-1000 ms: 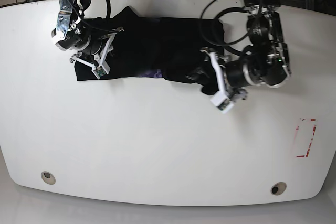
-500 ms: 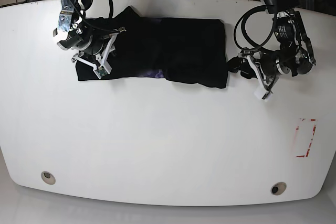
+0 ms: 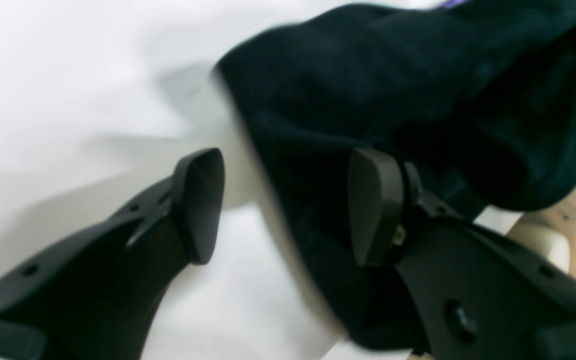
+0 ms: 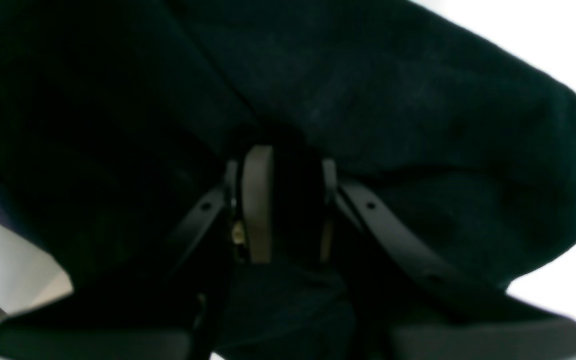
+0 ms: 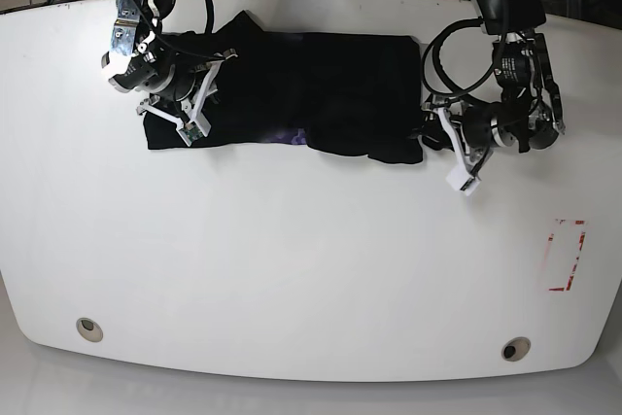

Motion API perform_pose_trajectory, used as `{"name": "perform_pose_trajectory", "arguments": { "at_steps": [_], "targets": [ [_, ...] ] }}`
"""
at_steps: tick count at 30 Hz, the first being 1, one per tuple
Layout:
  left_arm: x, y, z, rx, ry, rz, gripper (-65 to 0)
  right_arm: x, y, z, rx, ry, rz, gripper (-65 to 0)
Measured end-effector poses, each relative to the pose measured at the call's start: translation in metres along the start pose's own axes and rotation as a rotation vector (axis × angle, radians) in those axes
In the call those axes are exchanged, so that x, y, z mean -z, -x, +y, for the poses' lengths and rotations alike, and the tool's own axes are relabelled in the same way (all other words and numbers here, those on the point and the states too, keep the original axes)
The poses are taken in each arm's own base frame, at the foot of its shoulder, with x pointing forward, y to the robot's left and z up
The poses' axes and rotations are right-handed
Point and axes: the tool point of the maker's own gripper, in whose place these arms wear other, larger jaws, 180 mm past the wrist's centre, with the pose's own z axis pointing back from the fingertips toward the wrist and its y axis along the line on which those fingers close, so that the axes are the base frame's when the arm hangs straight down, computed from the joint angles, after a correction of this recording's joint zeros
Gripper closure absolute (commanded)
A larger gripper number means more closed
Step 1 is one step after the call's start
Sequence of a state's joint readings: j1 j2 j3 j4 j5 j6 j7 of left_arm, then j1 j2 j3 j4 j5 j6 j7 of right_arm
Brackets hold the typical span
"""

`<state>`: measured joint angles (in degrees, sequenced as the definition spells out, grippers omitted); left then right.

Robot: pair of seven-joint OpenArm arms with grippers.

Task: Layout the t-shirt on the table in an organized manner, then fold the t-shirt properly

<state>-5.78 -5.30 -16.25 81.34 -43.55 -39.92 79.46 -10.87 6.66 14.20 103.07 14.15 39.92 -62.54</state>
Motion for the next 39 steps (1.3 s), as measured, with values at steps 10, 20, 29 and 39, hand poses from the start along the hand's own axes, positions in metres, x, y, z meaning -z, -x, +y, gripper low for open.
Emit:
{"name": "perform_pose_trajectory", "arguments": {
  "at_steps": [10, 20, 29, 39],
  "targets": [
    [0.017, 0.0, -0.023, 0.052, 0.055, 0.036, -36.5, 0.0, 0.0, 0.0, 0.0, 0.001, 0.001, -12.4],
    [0.021, -0.018, -0.073, 0.28, 0.09, 0.043, -28.5, 0.0, 0.0, 0.0, 0.0, 0.0, 0.001, -12.4],
    [0.027, -0.015, -0.124, 0.486, 0.153, 0.09, -28.5, 0.0, 0.0, 0.0, 0.001, -0.001, 0.0, -12.4],
    [0.04, 0.006, -0.191, 0.699, 0.291, 0.162, -28.6, 0.0, 0.0, 0.001, 0.002, -0.001, 0.0, -12.4]
  ]
}}
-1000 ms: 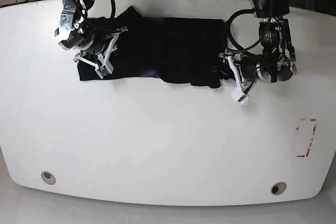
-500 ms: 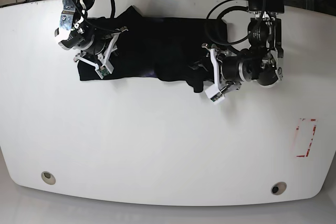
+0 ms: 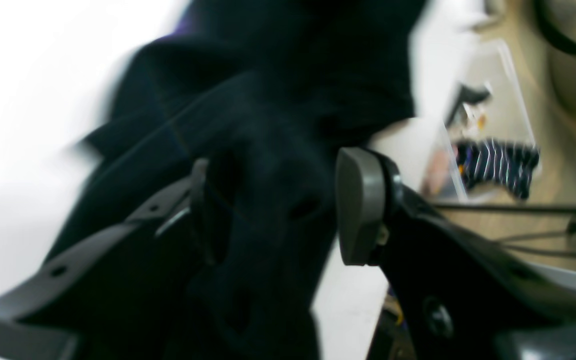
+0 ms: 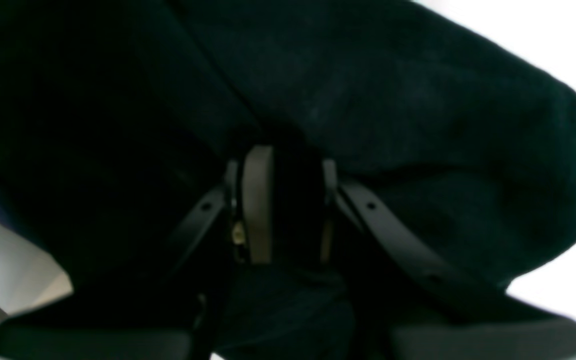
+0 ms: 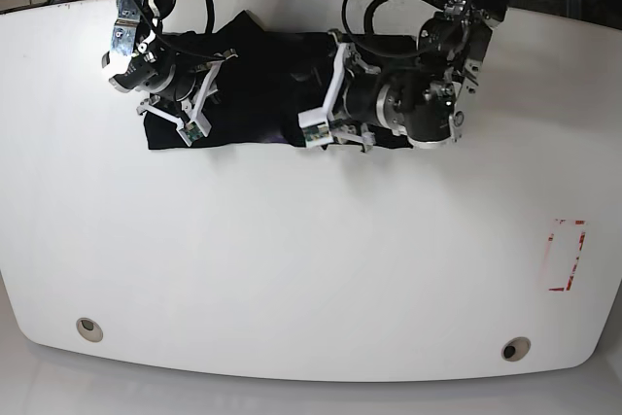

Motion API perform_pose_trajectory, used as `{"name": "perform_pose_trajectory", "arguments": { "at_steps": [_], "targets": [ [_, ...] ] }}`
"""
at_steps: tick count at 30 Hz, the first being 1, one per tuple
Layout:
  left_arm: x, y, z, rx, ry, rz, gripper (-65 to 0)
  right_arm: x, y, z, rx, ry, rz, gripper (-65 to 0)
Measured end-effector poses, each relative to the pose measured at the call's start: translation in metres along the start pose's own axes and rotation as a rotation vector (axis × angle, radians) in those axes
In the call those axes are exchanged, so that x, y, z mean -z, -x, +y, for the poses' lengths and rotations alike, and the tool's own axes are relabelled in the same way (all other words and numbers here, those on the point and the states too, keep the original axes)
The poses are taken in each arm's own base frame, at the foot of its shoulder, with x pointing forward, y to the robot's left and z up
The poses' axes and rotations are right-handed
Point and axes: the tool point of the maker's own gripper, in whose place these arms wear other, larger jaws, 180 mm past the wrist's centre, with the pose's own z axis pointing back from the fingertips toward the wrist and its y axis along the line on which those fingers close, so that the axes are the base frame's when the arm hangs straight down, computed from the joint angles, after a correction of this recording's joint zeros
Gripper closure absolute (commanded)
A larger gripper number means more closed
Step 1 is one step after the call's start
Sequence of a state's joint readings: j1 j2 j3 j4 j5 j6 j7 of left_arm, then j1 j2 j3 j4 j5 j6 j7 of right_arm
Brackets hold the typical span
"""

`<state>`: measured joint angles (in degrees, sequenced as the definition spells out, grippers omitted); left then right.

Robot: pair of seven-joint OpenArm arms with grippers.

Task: Layout the t-shirt on the table in an organized manner, then fold the t-shirt properly

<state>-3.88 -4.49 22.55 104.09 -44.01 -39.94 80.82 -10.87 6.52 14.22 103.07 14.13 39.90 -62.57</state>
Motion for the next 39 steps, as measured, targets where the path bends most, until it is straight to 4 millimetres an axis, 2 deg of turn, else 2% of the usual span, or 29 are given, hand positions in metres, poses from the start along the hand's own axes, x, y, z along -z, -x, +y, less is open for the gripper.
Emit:
{"name": "perform_pose_trajectory", "arguments": {
  "at_steps": [3, 7, 13, 17, 20, 25, 29, 32, 39],
  "targets": [
    [0.006, -0.005, -0.013, 0.029, 0.041, -0.002, -28.6, 0.0, 0.0, 0.0, 0.0, -0.001, 0.0, -12.4],
    [0.006, -0.006, -0.012, 0.033, 0.039, -0.002, -28.6, 0.0, 0.0, 0.0, 0.0, -0.001, 0.0, -12.4],
    [-0.003, -0.005, 0.002, 0.044, 0.0, 0.014, -28.6, 0.005, 0.003, 0.0, 0.014, -0.013, 0.004, -12.4],
    [-0.025, -0.002, 0.03, -0.008, -0.083, -0.021, -28.6, 0.006, 0.002, 0.001, 0.021, -0.02, -0.004, -12.4],
    [-0.045, 0.009, 0.054, -0.052, -0.165, -0.021, -28.5, 0.006, 0.002, 0.001, 0.023, -0.021, -0.003, -12.4],
    [-0.07, 0.029, 0.076, -0.105, -0.251, -0.003, -28.2, 0.008, 0.0, 0.004, 0.028, -0.027, -0.01, -12.4],
    [-0.083, 0.03, 0.088, -0.127, -0.294, -0.046, -28.1, 0.008, -0.001, 0.004, 0.029, -0.028, -0.012, -12.4],
    [-0.086, 0.036, 0.093, -0.137, -0.307, -0.049, -28.1, 0.008, -0.001, 0.004, 0.029, -0.028, -0.012, -12.4],
    [-0.076, 0.075, 0.099, -0.198, -0.342, 0.055, -28.1, 0.008, -0.001, 0.004, 0.029, -0.028, -0.012, -12.4]
  ]
}}
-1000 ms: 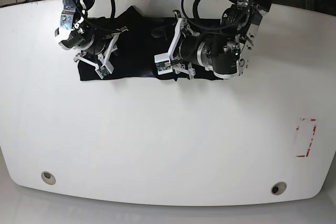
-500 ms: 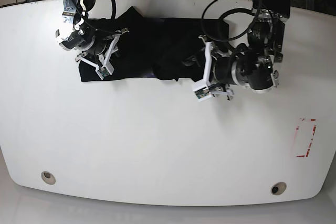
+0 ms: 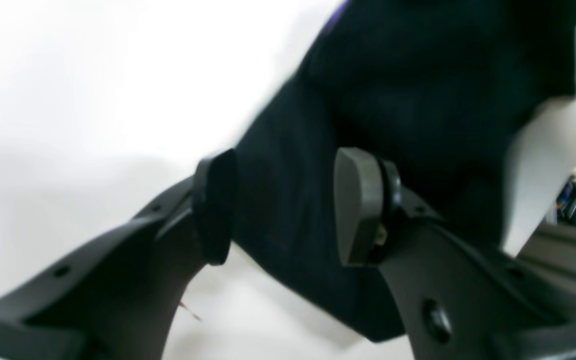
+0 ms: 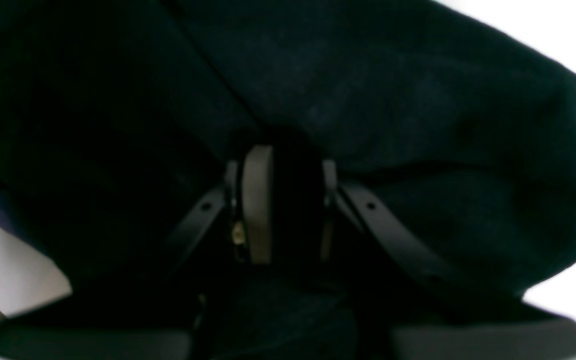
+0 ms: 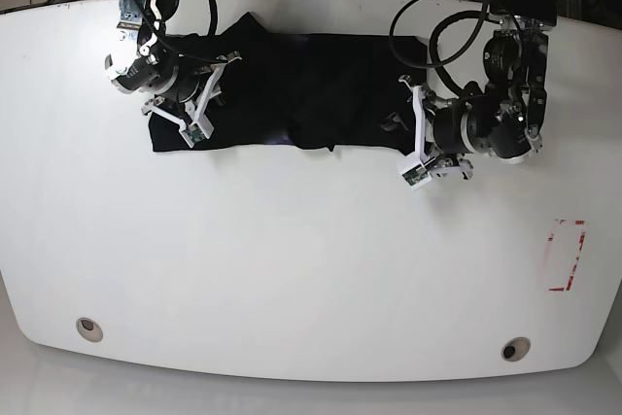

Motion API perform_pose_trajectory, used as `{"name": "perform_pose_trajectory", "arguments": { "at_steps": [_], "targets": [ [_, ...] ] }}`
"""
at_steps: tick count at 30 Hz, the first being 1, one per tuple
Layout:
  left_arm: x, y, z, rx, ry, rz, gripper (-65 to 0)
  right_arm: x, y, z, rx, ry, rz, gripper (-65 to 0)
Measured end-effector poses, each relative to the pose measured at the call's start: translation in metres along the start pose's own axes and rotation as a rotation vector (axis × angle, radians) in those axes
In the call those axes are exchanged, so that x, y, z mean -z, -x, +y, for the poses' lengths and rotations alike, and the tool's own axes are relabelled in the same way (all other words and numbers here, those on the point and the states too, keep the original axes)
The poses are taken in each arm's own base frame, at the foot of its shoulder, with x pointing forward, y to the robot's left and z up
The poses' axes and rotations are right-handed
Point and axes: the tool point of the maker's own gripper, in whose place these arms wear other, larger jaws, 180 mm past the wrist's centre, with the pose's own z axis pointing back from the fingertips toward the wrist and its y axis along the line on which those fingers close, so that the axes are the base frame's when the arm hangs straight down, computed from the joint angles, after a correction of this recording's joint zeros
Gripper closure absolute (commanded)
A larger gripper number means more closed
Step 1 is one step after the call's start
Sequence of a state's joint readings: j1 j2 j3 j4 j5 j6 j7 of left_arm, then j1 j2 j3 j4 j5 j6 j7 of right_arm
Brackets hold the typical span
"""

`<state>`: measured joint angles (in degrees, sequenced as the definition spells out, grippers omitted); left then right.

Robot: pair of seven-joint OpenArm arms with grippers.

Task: Layout the t-shirt on the table in an organized manner, then fold the t-shirt properly
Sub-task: 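Lift the left gripper off and press the fold flat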

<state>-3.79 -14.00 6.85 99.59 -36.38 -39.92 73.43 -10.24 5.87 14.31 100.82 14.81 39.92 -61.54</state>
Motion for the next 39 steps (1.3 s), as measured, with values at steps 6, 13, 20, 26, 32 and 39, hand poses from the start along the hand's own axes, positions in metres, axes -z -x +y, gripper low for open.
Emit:
{"name": "perform_pose_trajectory", "arguments": {
  "at_steps": [6, 13, 20, 26, 32, 39],
  "targets": [
    [0.021, 0.01, -0.014, 0.017, 0.065, 0.061, -28.1, 0.0, 0.0, 0.0, 0.0, 0.0, 0.0, -12.4],
    [0.04, 0.003, -0.051, 0.153, 0.164, 0.12, -28.1, 0.0, 0.0, 0.0, 0.0, 0.0, 0.0, -12.4],
    [0.05, -0.019, -0.094, 0.375, 0.25, 0.135, -28.3, 0.0, 0.0, 0.0, 0.0, 0.0, 0.0, -12.4],
    [0.045, -0.041, -0.133, 0.543, 0.34, 0.098, -28.5, 0.0, 0.0, 0.0, 0.0, 0.0, 0.0, -12.4],
    [0.03, -0.066, -0.134, 0.52, 0.395, 0.019, -28.2, 0.0, 0.0, 0.0, 0.0, 0.0, -0.001, -12.4],
    [-0.001, -0.096, -0.07, 0.375, 0.256, -0.111, -28.1, 0.0, -0.005, -0.002, -0.004, 0.005, -0.006, -12.4]
  ]
}}
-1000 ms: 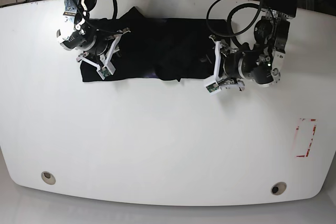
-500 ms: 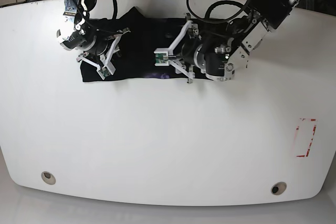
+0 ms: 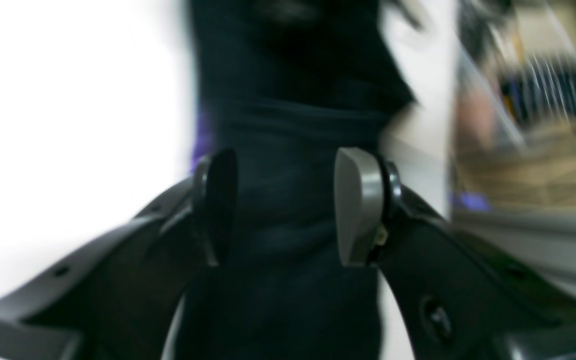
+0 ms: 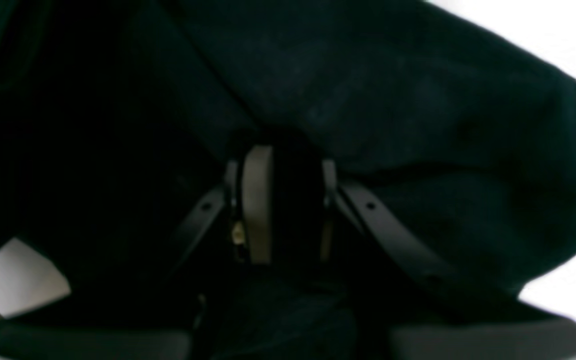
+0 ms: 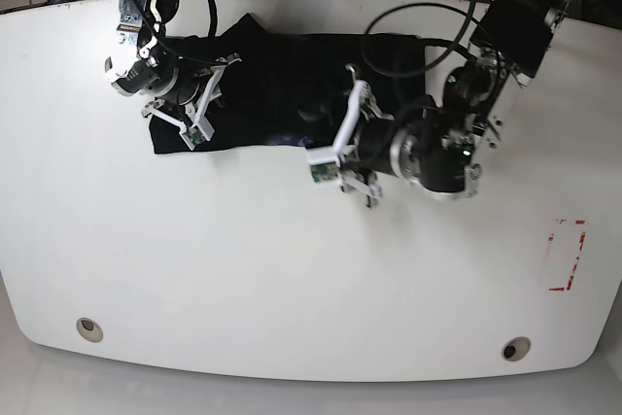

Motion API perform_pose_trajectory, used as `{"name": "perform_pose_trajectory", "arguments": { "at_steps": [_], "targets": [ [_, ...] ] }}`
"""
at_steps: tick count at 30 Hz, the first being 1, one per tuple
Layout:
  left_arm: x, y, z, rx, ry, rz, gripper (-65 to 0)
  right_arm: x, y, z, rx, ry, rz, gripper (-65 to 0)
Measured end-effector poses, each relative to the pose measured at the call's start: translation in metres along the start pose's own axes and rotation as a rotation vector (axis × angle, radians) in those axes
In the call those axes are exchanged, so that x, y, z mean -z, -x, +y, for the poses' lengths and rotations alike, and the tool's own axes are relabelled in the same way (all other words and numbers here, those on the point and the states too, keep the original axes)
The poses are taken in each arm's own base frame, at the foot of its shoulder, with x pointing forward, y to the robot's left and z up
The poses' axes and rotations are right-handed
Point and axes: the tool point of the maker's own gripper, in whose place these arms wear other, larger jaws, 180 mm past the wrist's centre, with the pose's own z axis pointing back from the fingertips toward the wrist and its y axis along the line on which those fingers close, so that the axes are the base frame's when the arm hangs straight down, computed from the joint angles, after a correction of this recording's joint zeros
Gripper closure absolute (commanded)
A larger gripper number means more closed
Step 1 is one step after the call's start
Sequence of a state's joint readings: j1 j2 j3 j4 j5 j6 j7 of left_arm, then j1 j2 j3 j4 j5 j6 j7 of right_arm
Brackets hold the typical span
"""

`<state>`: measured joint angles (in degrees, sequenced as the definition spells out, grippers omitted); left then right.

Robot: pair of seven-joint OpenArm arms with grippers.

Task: Layout the t-shirt on the table in an organized manner, then fold the t-shirt properly
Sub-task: 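Lift the left gripper off and press the fold flat, then move the right gripper to the t-shirt's other end and grasp it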

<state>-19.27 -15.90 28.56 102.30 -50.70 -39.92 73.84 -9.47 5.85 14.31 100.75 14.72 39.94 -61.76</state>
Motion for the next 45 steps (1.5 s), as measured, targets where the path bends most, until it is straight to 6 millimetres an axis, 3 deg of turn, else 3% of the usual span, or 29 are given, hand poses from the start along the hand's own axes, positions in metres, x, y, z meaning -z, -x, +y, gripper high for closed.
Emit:
{"name": "perform_pose_trajectory", "arguments": {
  "at_steps": [5, 8, 12, 19, 22, 30, 34, 40, 45],
  "targets": [
    [-0.027, 0.022, 0.036, -0.11, -0.139, -0.021, -28.1, 0.0, 0.0, 0.0, 0.0, 0.001, 0.001, -12.4],
    [-0.031, 0.045, 0.043, -0.188, -0.183, -0.003, -28.1, 0.0, 0.0, 0.0, 0.0, 0.0, 0.0, -12.4],
    [-0.027, 0.076, 0.038, -0.267, -0.204, 0.044, -27.1, 0.0, 0.0, 0.0, 0.001, 0.001, 0.0, -12.4],
    [-0.031, 0.124, 0.03, -0.369, -0.271, 0.131, -13.9, 0.0, -0.001, 0.0, 0.001, 0.002, -0.001, -12.4],
    [-0.032, 0.146, 0.027, -0.383, -0.306, 0.206, -12.6, 0.0, -0.002, -0.002, 0.003, 0.005, -0.001, -12.4],
    [-0.017, 0.16, 0.014, -0.399, -0.321, 0.195, -12.5, -0.009, -0.012, -0.005, -0.03, 0.039, -0.02, -13.8],
    [-0.007, 0.178, 0.012, -0.449, -0.289, 0.223, -12.5, -0.019, -0.034, -0.002, -0.047, 0.059, -0.086, -24.7],
    [0.002, 0.177, 0.027, -0.511, -0.27, 0.136, -12.5, -0.032, -0.056, 0.011, -0.073, 0.061, -0.125, -47.4],
    [0.006, 0.177, 0.029, -0.546, -0.265, 0.083, -12.5, -0.048, -0.056, -0.01, 0.006, 0.135, -0.151, -49.8]
  ]
}}
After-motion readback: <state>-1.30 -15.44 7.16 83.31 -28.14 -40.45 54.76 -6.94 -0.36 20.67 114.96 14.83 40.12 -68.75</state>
